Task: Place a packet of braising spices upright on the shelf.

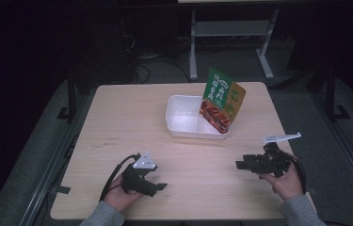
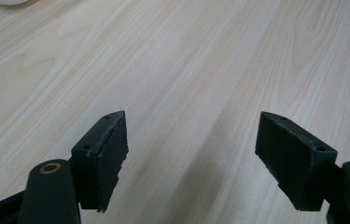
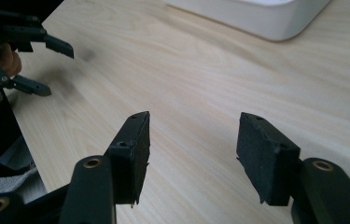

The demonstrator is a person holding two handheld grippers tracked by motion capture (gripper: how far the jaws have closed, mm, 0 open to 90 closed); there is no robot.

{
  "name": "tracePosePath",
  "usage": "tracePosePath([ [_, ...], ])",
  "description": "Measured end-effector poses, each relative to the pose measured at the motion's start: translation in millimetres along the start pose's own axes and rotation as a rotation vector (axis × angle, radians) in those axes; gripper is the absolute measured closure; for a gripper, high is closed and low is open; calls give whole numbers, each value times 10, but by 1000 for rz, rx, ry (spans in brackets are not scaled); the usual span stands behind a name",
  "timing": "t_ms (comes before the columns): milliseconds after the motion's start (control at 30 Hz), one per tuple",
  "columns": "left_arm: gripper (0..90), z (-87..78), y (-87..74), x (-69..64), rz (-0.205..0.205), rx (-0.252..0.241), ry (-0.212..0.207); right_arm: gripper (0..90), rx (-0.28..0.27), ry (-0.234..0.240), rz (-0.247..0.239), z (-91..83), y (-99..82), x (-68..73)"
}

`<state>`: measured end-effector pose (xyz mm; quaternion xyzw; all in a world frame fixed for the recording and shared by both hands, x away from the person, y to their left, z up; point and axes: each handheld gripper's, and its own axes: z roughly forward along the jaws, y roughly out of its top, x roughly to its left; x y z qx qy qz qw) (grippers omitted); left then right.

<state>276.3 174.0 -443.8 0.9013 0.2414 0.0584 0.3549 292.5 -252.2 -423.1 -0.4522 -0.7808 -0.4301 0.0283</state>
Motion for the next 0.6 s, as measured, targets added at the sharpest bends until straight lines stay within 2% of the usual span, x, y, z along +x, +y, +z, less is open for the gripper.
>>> tracePosePath([
  [400, 250, 15, -2, -10, 1, 9, -2, 406, 28, 17, -39, 208, -217, 146],
  [500, 249, 13, 8, -10, 4, 4, -2, 407, 26, 40, -34, 269, -302, 179],
  [600, 249, 17, 3, 4, -5, 0, -2, 406, 59, 12, -76, 335, -352, 267],
])
